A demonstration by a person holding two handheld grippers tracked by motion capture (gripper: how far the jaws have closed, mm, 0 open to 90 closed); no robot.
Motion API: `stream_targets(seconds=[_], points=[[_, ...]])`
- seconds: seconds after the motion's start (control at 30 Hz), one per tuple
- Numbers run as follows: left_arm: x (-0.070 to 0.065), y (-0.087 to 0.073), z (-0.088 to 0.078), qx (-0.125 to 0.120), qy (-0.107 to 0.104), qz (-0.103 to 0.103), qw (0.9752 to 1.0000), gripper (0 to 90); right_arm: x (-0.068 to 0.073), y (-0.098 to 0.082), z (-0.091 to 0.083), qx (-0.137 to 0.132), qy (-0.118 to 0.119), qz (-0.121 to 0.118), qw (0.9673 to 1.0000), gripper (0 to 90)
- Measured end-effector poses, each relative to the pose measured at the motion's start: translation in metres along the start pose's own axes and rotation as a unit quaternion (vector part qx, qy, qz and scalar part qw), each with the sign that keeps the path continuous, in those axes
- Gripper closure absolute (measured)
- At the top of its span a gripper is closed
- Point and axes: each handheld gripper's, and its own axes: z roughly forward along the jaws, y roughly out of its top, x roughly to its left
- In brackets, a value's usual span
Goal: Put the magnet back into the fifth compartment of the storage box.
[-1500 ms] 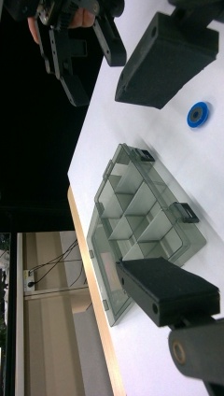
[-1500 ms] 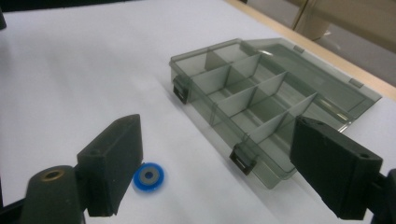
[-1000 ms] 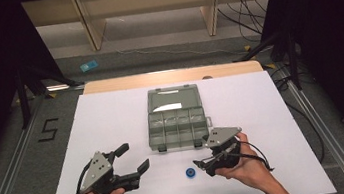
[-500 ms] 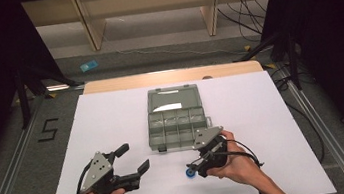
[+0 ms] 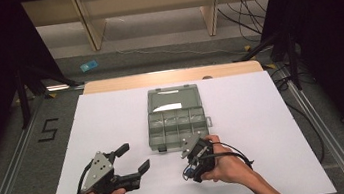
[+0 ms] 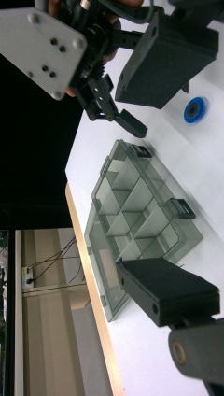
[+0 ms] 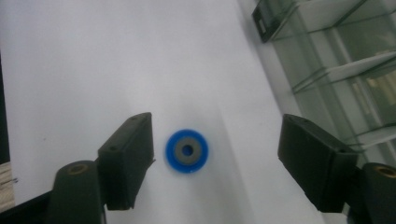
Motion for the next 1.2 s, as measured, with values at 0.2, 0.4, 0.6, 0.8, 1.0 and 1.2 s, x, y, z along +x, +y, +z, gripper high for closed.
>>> stream_targets(seconds=[0.2,0.4,0.6,0.8,1.0,1.2], points=[[0.0,0.001,-0.002,0.005,0.005,0.003,1.0,15.6,-0.001,0.001,0.007,0.032,0.009,-0.009,0.9994,33.1],[0.0,0.0,0.0,0.001,-0.001,0.005,1.0,15.6,-0.004,0.001,0.013,0.056,0.023,-0.014,0.9981,37.6],[0.0,0.0,0.0,0.0,0.0,0.003,1.0,15.6,-0.005,0.001,0.018,0.065,0.033,-0.016,0.9972,43.8],[-0.001,0.0,0.0,0.007,0.002,0.002,1.0,15.6,-0.004,0.002,0.023,0.077,0.046,-0.021,0.9957,48.7],[0.0,0.0,0.0,0.006,0.002,0.004,1.0,15.6,-0.003,0.003,0.026,0.091,0.05,-0.027,0.9942,53.5],[0.0,0.0,0.0,0.006,0.002,0.004,1.0,15.7,-0.003,0.006,0.027,0.095,0.059,-0.028,0.9933,60.6]])
